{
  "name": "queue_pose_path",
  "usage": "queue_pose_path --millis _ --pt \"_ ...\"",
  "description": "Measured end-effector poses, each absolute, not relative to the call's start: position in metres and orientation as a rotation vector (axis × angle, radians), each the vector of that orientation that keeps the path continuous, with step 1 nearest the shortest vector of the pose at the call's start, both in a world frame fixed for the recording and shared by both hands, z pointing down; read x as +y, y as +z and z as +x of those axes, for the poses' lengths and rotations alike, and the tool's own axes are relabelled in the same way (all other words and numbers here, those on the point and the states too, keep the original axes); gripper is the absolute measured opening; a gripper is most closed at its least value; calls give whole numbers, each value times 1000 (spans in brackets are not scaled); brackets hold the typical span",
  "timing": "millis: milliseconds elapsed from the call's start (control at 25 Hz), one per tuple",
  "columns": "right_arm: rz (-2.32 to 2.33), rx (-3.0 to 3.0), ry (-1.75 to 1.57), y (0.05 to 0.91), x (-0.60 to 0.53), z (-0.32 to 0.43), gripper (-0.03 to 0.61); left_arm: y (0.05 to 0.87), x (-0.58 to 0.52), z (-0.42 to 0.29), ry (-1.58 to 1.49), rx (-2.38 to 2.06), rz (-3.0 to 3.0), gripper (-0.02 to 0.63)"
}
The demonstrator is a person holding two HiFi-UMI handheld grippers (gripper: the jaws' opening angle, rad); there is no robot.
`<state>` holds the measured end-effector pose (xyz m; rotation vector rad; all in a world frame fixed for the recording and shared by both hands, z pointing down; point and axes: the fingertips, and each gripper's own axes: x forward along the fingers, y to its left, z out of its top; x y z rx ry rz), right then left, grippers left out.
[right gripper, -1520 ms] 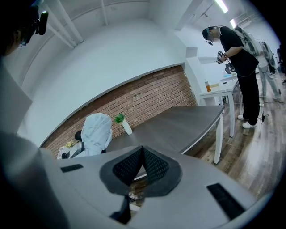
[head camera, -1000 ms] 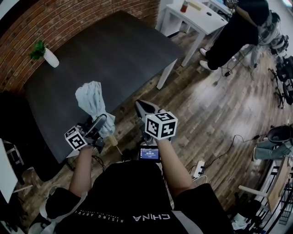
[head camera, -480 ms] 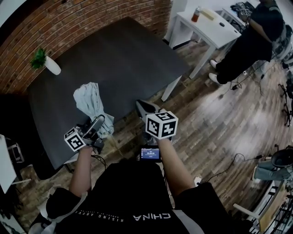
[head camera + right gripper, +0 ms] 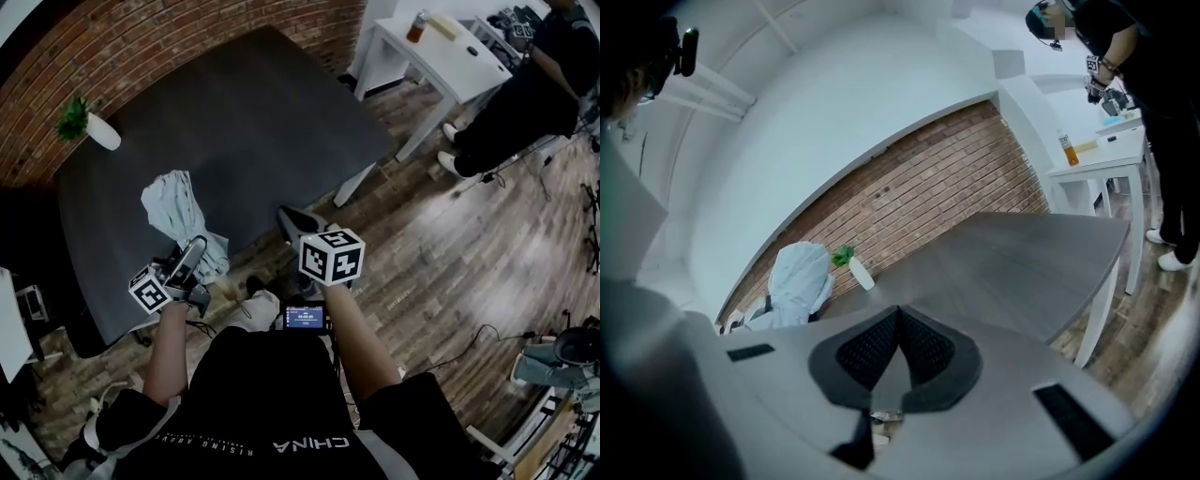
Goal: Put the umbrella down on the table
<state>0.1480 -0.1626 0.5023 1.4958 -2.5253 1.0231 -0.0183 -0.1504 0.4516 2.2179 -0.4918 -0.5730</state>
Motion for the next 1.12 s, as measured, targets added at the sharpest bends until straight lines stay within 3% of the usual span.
queue_pose_path --millis 1120 --pt "1436 -2512 913 488 -328 111 8 466 -316 -28 -479 -479 2269 310"
